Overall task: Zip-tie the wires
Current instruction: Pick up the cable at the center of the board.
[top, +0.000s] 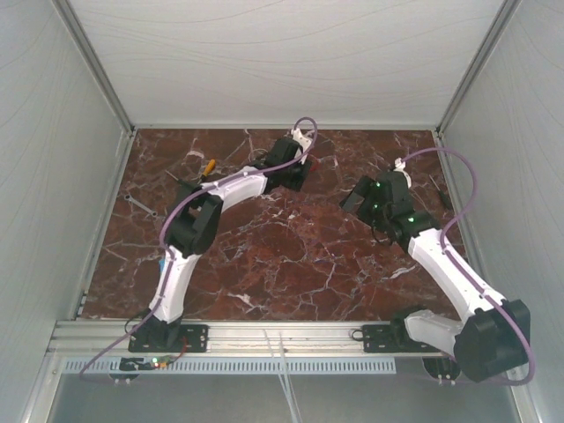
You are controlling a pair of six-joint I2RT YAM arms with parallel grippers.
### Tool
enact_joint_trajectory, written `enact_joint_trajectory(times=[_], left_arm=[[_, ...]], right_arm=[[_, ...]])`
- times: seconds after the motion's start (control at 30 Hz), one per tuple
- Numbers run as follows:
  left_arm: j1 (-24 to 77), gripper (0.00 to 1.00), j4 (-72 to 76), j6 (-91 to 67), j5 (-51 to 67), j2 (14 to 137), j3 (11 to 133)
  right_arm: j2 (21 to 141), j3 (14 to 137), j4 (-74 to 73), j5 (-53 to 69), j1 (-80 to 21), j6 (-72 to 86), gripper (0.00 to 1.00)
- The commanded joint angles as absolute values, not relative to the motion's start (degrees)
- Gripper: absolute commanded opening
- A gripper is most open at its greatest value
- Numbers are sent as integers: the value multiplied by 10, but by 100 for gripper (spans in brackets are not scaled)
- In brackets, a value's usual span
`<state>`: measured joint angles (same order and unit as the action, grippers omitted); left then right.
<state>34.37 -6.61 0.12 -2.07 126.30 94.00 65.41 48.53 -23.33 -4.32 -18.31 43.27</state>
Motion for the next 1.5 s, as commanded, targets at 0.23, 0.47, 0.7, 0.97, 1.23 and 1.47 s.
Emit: enact_joint_trajectory(times=[0.23,0.47,0.7,0.97,1.23,1.47], left_arm=[[323,40,-138,47,-9,1377,1114],[321,42,-164,28,23,1389,1116],[323,40,-171,12,29,1398,1113],[341,10,-174,3,-7,1405,1104],[349,0,-153,-25,-4,1371,1073],[345,0,-179,-62,55,1324,1130]], right_arm=[[601,458,-242,-13,-179,419,79],[600,453,-239,-10,-179,418,80],[601,447,-235,-5,-179,418,80],[600,442,-235,-5,-179,417,79],[590,439,-236,-4,-179,413,79],[576,439,-225,5,-178,407,79]])
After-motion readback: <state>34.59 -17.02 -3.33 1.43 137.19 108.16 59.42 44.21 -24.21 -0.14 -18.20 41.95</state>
